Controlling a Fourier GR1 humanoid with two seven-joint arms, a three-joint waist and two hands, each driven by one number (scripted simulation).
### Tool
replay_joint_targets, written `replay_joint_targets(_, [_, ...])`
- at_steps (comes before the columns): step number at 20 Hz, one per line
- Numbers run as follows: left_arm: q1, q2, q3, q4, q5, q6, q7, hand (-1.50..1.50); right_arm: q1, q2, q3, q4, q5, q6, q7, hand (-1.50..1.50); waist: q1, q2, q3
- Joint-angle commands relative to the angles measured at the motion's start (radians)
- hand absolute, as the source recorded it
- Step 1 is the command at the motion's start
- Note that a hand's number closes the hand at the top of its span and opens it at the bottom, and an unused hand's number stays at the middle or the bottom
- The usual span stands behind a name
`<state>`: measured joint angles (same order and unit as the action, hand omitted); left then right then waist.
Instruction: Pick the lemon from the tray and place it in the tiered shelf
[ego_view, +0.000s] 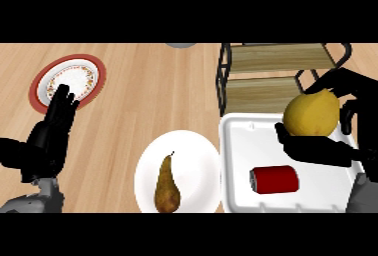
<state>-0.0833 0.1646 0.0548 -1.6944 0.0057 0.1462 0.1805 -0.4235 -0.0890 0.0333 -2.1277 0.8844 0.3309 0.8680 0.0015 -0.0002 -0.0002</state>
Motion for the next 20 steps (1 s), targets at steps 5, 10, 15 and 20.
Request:
replay_joint_targets(5, [-0.035, -0.007, 0.022, 0.022, -0.013, 0.001, 0.004, 0.00, -0.085, -0.011, -0.096, 0.201, -0.009, -0.130, -0.075, 1.50, 0.000, 0.001, 0.000])
replay_joint_targets(10, [0.035, -0.038, -0.014, -0.026, -0.030, 0.006, -0.007, 0.00, -0.130, -0.034, -0.149, 0.506, 0.013, -0.334, -0.288, 1.50, 0.011, 0.004, 0.000])
replay_joint_targets(15, [0.004, -0.008, 0.040, 0.030, 0.007, -0.037, -0.040, 0.00, -0.199, -0.079, -0.214, 0.654, -0.035, -0.409, -0.391, 1.50, 0.008, 0.003, 0.000])
replay_joint_targets(20, [0.007, -0.018, 0.024, -0.041, -0.020, -0.016, 0.033, 0.00, -0.267, -0.056, -0.212, 0.854, -0.035, -0.536, -0.481, 1.50, 0.009, 0.002, 0.000])
